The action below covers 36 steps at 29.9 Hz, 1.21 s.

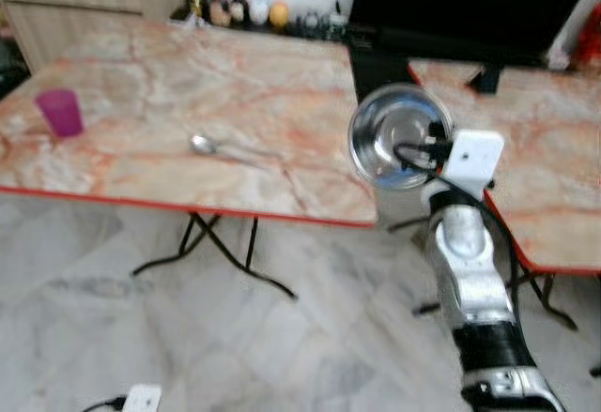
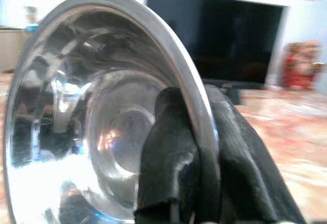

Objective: Setting the table

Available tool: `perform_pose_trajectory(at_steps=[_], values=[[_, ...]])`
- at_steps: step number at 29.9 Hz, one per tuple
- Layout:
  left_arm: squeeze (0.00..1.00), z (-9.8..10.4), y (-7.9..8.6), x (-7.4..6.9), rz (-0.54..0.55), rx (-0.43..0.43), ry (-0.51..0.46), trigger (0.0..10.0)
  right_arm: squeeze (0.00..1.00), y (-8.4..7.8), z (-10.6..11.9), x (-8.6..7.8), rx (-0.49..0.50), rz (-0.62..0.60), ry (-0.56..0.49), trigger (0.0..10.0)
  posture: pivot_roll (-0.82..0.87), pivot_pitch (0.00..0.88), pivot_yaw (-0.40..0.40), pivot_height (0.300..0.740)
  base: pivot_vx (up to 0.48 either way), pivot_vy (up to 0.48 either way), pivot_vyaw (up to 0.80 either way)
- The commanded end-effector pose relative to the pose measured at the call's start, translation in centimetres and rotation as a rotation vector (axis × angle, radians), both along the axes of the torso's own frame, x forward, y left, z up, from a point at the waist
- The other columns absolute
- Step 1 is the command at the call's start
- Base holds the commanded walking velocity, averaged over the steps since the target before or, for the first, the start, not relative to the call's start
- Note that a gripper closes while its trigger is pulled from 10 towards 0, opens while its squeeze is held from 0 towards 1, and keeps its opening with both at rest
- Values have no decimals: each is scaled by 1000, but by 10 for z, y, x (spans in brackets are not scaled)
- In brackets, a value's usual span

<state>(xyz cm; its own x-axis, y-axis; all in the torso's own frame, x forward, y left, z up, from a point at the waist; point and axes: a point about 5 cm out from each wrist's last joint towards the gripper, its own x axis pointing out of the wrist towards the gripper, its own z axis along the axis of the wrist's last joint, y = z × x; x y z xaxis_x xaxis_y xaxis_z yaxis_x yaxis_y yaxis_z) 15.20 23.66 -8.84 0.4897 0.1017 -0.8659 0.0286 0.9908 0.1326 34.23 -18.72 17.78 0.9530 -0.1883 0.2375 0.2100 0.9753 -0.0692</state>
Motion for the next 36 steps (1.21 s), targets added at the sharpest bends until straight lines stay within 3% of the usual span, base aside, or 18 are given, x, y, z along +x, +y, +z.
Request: perform_pose_trajectory(at_steps=[1, 5, 36], values=[[0, -2, 2, -6, -7, 6, 24, 10000, 0, 12, 11, 3, -4, 44, -39, 10000, 175, 0, -121, 707, 0, -304, 800], [0, -2, 2, -6, -5, 5, 23, 10000, 0, 13, 9, 3, 9, 49, -27, 10000, 179, 0, -125, 707, 0, -300, 678], [0, -2, 1, -6, -9, 1, 25, 10000, 0, 17, 7, 3, 14, 89, -13, 10000, 171, 0, -120, 707, 0, -281, 0]])
